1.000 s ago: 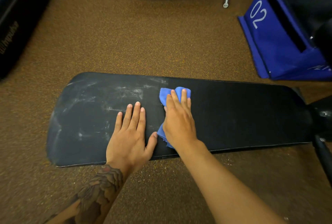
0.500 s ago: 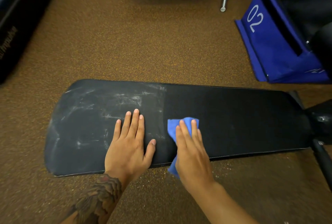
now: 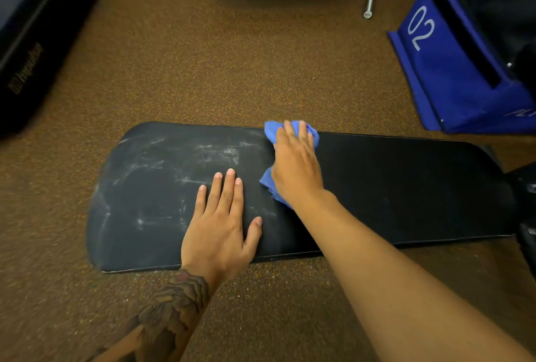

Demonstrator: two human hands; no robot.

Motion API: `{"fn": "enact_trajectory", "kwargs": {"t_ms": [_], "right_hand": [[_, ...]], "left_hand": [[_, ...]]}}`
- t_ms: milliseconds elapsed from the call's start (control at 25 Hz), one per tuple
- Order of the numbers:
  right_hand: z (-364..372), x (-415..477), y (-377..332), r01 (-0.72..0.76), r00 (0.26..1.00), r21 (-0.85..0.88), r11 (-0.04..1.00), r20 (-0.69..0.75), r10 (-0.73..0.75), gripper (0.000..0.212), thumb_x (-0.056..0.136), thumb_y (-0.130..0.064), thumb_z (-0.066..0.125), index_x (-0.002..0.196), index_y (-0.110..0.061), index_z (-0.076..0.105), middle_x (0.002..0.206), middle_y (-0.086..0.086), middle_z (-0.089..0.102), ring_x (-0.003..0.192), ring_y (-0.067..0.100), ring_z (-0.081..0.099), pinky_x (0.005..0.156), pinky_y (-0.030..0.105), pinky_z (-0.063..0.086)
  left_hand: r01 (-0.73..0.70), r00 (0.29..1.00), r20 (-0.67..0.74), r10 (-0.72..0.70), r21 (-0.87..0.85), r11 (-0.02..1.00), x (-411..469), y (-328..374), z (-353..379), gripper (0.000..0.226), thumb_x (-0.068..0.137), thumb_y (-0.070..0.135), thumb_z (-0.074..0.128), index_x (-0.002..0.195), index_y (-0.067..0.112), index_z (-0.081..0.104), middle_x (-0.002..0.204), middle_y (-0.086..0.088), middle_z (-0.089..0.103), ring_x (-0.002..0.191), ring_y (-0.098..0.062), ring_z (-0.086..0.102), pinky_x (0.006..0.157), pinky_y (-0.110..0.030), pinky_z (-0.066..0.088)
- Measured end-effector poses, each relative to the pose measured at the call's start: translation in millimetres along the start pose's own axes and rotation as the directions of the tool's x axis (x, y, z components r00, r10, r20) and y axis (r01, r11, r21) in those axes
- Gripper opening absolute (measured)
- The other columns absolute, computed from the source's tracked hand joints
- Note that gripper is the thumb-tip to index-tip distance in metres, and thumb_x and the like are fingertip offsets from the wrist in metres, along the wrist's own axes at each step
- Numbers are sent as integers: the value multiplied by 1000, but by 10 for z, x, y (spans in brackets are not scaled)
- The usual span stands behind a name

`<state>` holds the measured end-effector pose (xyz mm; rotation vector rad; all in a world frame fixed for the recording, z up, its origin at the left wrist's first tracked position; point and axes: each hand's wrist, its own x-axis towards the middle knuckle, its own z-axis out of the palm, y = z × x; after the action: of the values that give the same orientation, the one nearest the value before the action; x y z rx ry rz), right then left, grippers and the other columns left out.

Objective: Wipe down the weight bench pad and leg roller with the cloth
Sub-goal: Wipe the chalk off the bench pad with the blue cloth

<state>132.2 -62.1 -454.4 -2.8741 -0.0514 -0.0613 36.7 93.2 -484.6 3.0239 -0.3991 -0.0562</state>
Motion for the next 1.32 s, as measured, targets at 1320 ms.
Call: {"fn": "enact_trajectory", "kwargs": {"t_ms": [1320], "right_hand": [[124, -460, 171, -89, 994, -75, 993, 54, 93, 54, 100, -28, 33, 146, -2, 21, 156, 21, 8, 140, 47, 0, 113, 52, 14]], "left_hand": [[11, 1000, 19, -11, -7, 1000, -206, -1138, -141, 74, 99, 59, 13, 156, 13, 11, 165, -2, 7, 152, -19, 0, 121, -42, 2]]}}
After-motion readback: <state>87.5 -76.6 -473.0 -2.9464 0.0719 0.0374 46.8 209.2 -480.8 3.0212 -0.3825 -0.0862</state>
